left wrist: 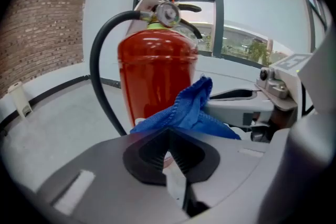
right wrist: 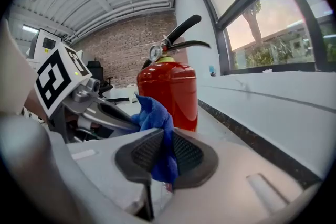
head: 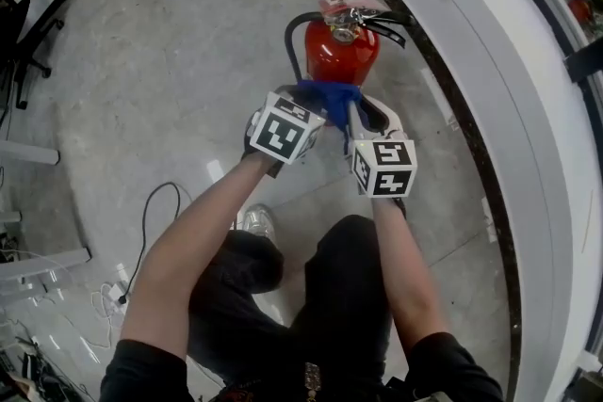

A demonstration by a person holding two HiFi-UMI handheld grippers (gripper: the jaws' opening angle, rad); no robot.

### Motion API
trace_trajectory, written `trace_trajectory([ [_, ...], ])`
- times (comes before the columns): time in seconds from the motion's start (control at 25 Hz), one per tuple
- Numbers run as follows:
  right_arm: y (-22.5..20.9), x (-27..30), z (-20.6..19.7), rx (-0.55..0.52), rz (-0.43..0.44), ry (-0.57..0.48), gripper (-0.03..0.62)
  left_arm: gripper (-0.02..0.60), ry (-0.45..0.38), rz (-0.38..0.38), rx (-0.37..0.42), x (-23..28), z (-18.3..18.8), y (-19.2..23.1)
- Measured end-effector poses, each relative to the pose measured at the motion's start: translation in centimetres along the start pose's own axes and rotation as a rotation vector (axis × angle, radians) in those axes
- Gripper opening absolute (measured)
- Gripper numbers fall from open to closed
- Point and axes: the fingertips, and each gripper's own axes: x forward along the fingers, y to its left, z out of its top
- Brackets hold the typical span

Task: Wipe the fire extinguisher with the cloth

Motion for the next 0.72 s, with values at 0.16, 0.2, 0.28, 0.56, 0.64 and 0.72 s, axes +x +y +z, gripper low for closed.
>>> trace_trajectory([
  [0.16, -2.9, -1.1, 0.5, -0.015, -0.022, -0.035, 0.049, 0.003, -0.039, -0.047, -0.01, 0.0, 1.2, -3.8],
  [0.2, -3.7, -1.2, 1.0, -0.017, -0.028, -0.052, 0.049, 0.003, -0.062, -0.056, -0.013, 0.1, 2.0, -4.5],
  [0.28, -5.1, -1.2, 2.3, -0.026, -0.037, -0.088, 0.05, 0.003, -0.103, -0.066, -0.028, 0.3, 3.6, -5.4],
  [0.56, -7.5, 1.2, 4.2, -0.069, -0.006, -0.135, 0.049, 0.003, -0.126, -0.049, -0.033, 2.3, 4.5, -6.7],
  [0.64, -8.1, 2.0, 2.6, -0.044, -0.015, -0.112, 0.049, 0.003, -0.095, -0.043, -0.046, 3.2, 3.1, -6.8],
  [0.72, -8.5, 2.9, 0.9, -0.02, -0.022, -0.083, 0.048, 0.003, -0.064, -0.032, -0.075, 3.8, 1.2, -6.3],
])
